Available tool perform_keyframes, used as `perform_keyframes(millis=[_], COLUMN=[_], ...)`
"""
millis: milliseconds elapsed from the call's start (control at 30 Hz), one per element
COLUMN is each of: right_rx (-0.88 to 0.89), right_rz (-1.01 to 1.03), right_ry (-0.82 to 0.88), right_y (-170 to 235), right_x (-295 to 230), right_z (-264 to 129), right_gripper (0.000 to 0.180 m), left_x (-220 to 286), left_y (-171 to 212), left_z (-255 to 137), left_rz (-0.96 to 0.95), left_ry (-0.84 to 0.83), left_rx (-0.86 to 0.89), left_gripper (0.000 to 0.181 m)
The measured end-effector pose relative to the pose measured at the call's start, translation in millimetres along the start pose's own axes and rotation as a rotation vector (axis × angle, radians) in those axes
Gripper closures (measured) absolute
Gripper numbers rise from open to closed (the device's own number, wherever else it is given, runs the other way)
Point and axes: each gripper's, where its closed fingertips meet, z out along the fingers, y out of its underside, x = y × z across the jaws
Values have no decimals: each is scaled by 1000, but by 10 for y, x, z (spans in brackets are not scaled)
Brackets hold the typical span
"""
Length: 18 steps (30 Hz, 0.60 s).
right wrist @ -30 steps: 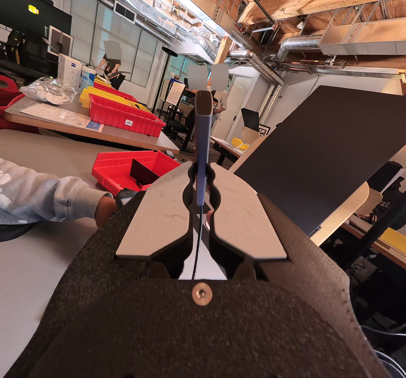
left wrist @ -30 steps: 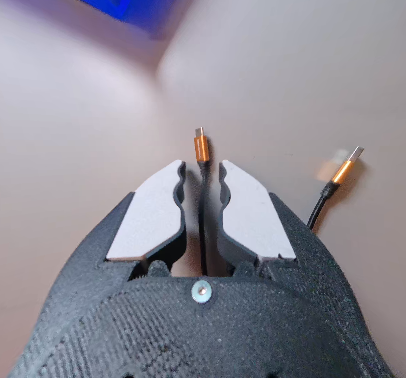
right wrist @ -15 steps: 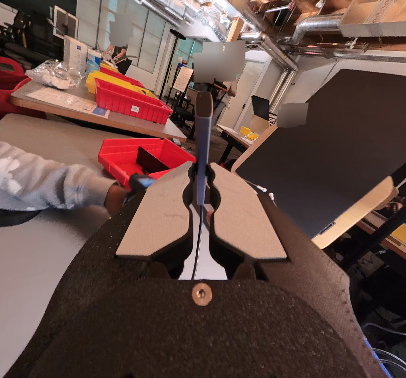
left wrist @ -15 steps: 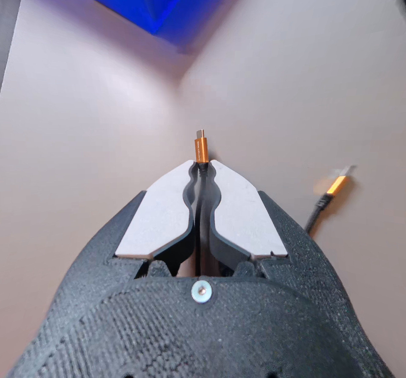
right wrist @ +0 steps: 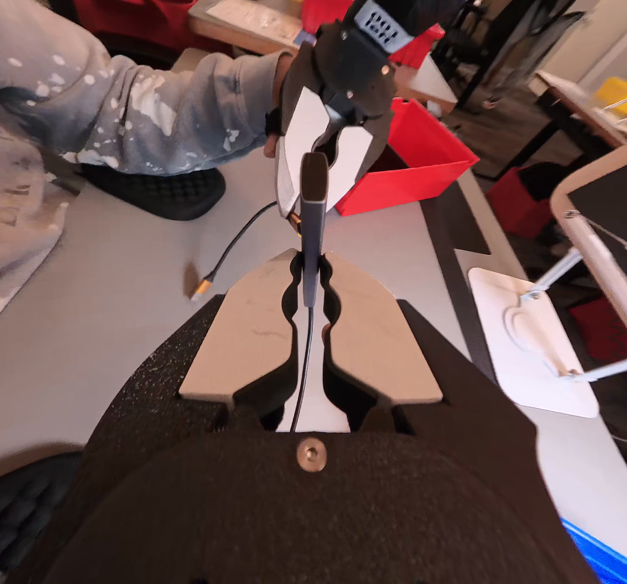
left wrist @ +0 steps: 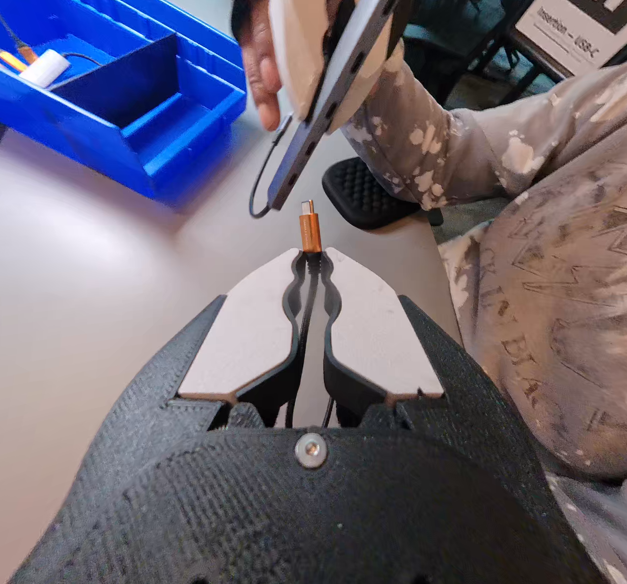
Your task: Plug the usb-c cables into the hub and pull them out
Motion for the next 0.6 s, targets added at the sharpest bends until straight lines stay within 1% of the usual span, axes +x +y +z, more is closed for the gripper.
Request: perform_keyframes(millis=[100, 233, 467, 600], right_rx=[-40, -82, -202, -235], right_rz=[2, -21, -92, -113], right_ry=[-51, -108, -120, -128], right_y=[70, 120, 221, 219], right_x=[-79, -198, -300, -356], right_z=[99, 185, 318, 377], right_gripper=[170, 170, 171, 170], left_x=[115, 137, 98, 87], left_y=[53, 135, 315, 381], left_z=[75, 133, 198, 216], left_rz=[17, 1, -41, -57], left_ry=[34, 57, 69, 75], left_rx=[-63, -112, -201, -231], left_gripper=[172, 172, 172, 172])
